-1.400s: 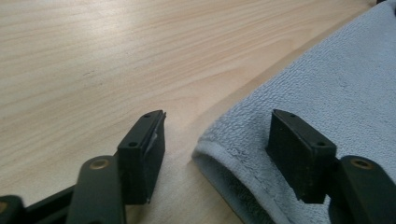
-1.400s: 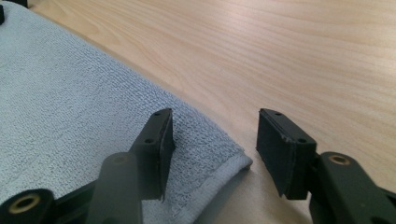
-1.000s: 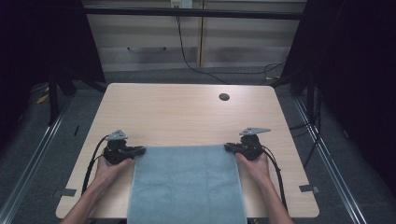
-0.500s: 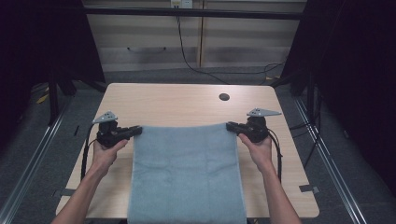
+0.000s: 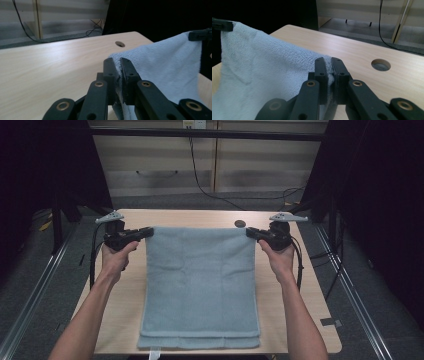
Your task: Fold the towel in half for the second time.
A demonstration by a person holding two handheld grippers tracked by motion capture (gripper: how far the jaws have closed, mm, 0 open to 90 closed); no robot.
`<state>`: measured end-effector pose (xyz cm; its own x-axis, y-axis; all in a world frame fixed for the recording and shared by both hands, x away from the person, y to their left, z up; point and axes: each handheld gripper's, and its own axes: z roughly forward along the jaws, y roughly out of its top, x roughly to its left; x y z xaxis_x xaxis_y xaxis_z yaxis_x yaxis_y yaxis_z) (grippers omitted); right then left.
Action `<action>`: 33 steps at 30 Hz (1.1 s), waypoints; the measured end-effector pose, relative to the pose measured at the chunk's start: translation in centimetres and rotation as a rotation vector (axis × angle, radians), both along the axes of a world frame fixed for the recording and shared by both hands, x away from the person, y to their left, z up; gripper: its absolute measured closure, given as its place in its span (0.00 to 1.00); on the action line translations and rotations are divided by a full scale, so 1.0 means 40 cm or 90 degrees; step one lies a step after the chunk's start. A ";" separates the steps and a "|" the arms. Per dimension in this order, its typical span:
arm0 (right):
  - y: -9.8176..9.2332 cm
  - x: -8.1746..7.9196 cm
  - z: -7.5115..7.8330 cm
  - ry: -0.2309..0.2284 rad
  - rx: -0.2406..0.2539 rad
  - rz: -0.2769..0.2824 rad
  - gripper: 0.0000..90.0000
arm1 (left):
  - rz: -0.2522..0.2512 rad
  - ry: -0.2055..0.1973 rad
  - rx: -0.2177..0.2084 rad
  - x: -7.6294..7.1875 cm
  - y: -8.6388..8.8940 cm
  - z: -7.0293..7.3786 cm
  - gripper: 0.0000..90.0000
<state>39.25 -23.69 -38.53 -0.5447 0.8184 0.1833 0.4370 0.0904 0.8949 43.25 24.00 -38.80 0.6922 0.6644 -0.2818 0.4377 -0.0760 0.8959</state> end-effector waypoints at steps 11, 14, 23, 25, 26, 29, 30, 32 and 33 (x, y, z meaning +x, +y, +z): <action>-0.013 -0.085 0.010 -0.015 0.015 0.063 0.94 | -0.044 -0.029 0.002 -0.097 0.038 -0.033 0.93; -0.013 -0.125 0.002 -0.015 0.018 0.086 0.94 | -0.054 -0.027 -0.011 -0.128 0.057 -0.054 0.93; -0.011 -0.239 -0.032 -0.016 0.026 0.117 0.94 | -0.080 -0.021 0.011 -0.244 0.067 -0.072 0.93; -0.008 -0.265 -0.044 -0.011 0.013 0.120 0.94 | -0.087 -0.018 0.014 -0.271 0.068 -0.082 0.93; -0.008 -0.279 -0.052 -0.006 0.012 0.122 0.94 | -0.091 -0.016 0.016 -0.285 0.068 -0.088 0.93; -0.009 -0.323 -0.077 0.007 0.007 0.132 0.94 | -0.105 -0.009 0.016 -0.322 0.077 -0.104 0.93; -0.008 -0.337 -0.083 0.009 0.006 0.136 0.93 | -0.110 -0.006 0.012 -0.335 0.078 -0.109 0.93; -0.009 -0.362 -0.094 0.012 0.008 0.137 0.94 | -0.116 -0.003 0.021 -0.364 0.075 -0.123 0.93; -0.008 -0.373 -0.099 0.017 0.005 0.137 0.93 | -0.123 0.000 0.035 -0.375 0.075 -0.130 0.93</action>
<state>24.34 -24.00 -42.49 -0.7012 0.6825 0.2059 0.4325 0.1776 0.8840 28.26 27.00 -44.01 0.8087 0.5328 -0.2492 0.4103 -0.2074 0.8881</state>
